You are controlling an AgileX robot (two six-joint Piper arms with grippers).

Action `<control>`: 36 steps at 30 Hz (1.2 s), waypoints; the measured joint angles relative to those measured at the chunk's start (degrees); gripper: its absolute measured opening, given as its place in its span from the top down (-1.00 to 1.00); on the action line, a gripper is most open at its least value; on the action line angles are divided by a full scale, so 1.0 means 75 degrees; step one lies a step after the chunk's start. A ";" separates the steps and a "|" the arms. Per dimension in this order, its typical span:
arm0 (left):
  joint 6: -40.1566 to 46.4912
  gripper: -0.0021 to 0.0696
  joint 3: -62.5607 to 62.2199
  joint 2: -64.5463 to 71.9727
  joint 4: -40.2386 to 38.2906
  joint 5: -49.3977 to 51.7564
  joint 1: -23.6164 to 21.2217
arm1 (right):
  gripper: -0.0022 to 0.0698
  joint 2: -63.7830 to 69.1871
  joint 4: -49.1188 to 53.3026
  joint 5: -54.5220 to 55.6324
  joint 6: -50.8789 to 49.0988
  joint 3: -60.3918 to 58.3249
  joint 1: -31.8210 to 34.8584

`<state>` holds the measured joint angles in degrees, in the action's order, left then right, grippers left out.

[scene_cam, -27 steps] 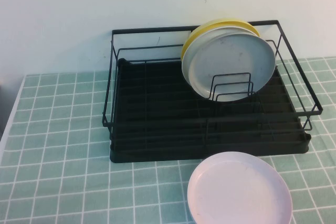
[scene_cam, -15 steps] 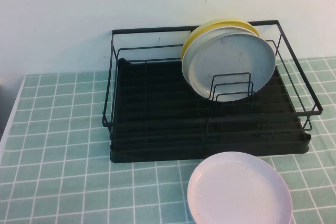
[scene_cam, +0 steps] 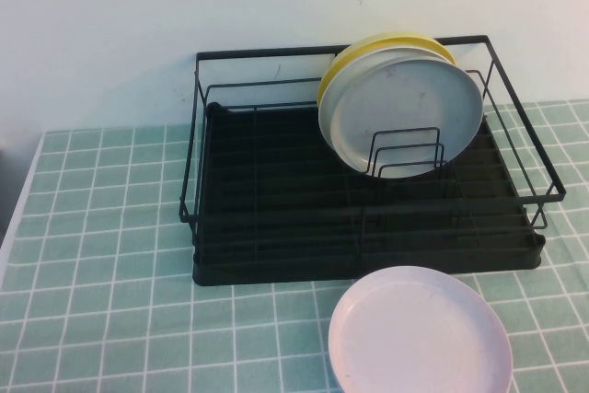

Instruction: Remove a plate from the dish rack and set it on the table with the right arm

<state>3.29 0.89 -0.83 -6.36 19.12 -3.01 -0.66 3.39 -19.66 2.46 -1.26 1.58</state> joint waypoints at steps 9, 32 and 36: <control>0.0000 0.95 0.0000 0.0000 0.0000 0.0000 0.0000 | 0.94 0.0000 0.0000 0.0000 0.0000 0.0000 0.0000; 0.0000 0.95 0.0000 0.0000 0.0000 0.0000 0.0000 | 0.94 0.0000 0.0029 0.2936 0.0000 -0.0048 0.0000; 0.0000 0.95 0.0000 0.0000 0.0000 0.0000 0.0000 | 0.94 0.0000 0.0029 0.5010 -0.0328 -0.0048 0.0000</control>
<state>3.29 0.89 -0.83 -6.36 19.12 -3.01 -0.66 3.61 17.92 0.00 -1.63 1.58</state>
